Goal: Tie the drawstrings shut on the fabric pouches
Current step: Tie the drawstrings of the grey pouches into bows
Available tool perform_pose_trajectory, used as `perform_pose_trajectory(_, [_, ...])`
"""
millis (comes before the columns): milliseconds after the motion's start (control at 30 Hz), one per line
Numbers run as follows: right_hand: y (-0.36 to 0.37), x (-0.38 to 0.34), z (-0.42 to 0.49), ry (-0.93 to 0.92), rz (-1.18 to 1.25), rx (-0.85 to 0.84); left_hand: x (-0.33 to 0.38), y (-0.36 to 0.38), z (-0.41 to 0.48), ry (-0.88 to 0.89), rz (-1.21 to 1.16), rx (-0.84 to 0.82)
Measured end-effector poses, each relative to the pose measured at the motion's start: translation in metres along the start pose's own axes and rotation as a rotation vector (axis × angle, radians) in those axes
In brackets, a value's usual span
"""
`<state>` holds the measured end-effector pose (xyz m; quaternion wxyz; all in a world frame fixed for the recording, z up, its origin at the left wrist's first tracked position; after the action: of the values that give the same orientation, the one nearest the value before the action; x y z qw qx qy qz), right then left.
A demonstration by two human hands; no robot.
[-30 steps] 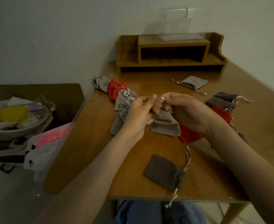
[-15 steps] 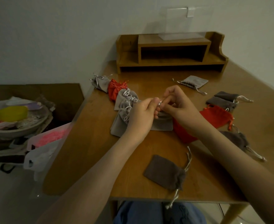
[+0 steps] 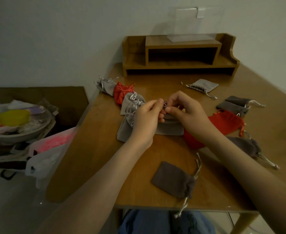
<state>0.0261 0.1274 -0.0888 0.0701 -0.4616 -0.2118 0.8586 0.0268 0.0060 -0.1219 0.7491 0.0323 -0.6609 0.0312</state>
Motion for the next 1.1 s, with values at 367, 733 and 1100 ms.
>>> perform_pose_trajectory(367, [-0.006,0.013,-0.001,0.217,0.183,0.103,0.014,0.006,-0.007,0.249,0.22,-0.036])
perform_pose_trajectory(733, [-0.006,0.012,0.001,0.312,0.178,-0.007,0.011,0.005,-0.005,0.238,0.252,-0.012])
perform_pose_trajectory(1100, [-0.006,0.006,0.002,0.169,0.075,-0.007,0.002,0.016,-0.012,-0.354,-0.226,-0.263])
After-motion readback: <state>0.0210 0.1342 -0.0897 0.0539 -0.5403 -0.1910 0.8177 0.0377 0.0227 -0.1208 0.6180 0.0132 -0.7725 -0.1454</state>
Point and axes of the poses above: each hand's wrist, its own z-axis towards the middle knuckle, its own y-axis out of the palm, x = y × z, the point moved 6 cm from there along z, towards the middle knuckle, and after that the axes turned 4 degrees about z, right-handed, at the moved point
